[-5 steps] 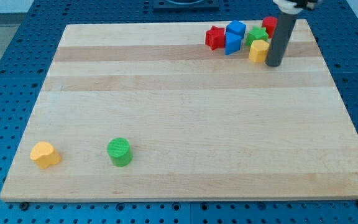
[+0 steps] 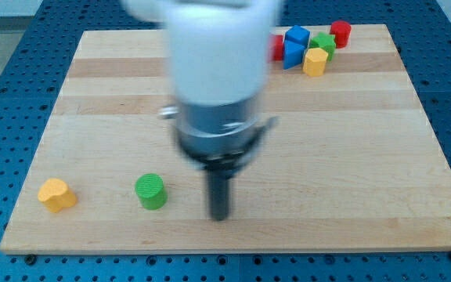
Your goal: Move the green circle to the bottom left of the red star
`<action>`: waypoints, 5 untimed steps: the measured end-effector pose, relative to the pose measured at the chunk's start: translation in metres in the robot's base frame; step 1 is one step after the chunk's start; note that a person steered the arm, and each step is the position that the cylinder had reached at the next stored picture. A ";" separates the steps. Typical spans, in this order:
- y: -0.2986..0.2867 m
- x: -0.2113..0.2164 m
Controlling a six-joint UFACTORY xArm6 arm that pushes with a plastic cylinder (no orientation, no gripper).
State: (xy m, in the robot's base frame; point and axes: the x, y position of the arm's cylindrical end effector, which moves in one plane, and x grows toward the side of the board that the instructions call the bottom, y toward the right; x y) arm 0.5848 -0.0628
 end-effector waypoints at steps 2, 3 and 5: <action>-0.046 -0.051; -0.067 -0.044; -0.107 -0.078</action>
State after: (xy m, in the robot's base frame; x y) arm 0.5064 -0.1693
